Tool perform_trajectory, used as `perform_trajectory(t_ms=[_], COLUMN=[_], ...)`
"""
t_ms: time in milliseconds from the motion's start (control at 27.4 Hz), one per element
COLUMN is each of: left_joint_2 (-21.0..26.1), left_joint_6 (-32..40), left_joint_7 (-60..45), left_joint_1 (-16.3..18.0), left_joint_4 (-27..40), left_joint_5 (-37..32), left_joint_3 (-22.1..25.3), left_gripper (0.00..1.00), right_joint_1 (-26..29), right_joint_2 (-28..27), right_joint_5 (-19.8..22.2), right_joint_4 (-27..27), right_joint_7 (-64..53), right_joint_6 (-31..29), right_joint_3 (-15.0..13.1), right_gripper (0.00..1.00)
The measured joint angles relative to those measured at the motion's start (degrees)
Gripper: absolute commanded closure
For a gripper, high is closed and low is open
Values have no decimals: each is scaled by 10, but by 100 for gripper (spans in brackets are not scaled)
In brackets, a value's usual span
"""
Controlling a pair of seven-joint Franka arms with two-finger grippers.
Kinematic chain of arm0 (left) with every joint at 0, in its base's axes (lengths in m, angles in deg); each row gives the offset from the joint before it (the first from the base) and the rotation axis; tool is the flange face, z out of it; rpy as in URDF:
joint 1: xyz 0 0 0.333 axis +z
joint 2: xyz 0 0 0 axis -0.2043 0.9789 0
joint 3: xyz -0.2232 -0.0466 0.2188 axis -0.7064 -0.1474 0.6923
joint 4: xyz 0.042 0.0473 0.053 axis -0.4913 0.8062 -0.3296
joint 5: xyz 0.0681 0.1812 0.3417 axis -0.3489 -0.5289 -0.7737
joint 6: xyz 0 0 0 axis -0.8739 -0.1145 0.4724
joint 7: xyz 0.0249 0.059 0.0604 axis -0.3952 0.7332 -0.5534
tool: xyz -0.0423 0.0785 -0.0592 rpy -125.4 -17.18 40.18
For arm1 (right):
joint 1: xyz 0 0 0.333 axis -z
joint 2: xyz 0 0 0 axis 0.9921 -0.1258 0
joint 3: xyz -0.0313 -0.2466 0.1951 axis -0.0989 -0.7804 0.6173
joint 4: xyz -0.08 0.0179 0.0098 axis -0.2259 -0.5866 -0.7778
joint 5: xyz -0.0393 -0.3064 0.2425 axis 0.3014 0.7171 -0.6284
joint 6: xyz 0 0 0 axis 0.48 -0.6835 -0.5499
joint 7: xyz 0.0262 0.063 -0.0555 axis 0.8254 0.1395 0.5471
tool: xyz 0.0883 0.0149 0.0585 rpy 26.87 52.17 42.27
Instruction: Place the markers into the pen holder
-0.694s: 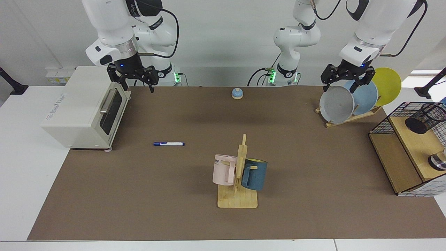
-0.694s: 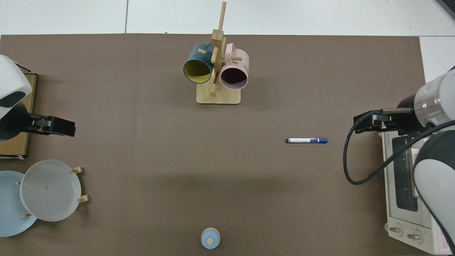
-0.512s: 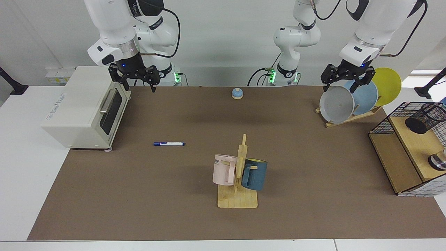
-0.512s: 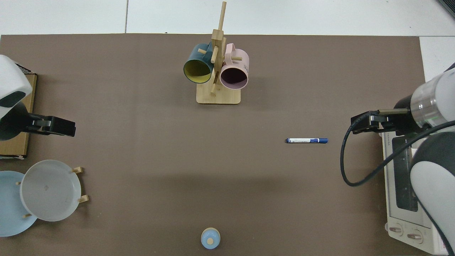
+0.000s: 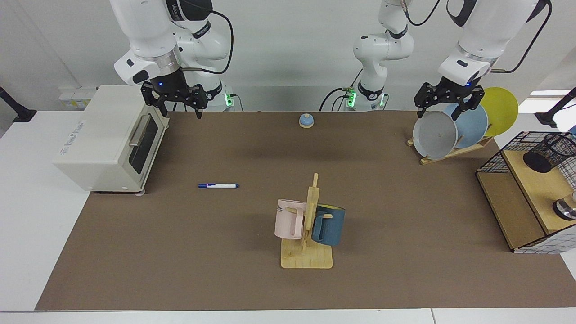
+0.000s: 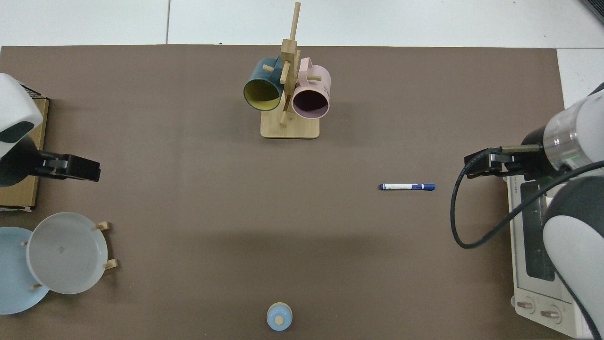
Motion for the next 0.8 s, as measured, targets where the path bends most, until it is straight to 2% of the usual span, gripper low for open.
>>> perform_trajectory(t_ms=[475,621,804], left_joint_2=[0,0,0], left_joint_6=[1,1,1], left_joint_7=[0,0,0], left_joint_1=[0,0,0], left_joint_4=[0,0,0], left_joint_5=[0,0,0], left_joint_3=[0,0,0], left_gripper=[0,0,0], right_joint_1=[0,1,1], right_joint_2=[0,0,-2], right_joint_5=[0,0,0], right_joint_4=[7,34,82], right_joint_7=[5,58,192], right_joint_6=[-2,-44,-106], right_joint_3=[0,-1,-1], right_gripper=[0,0,0])
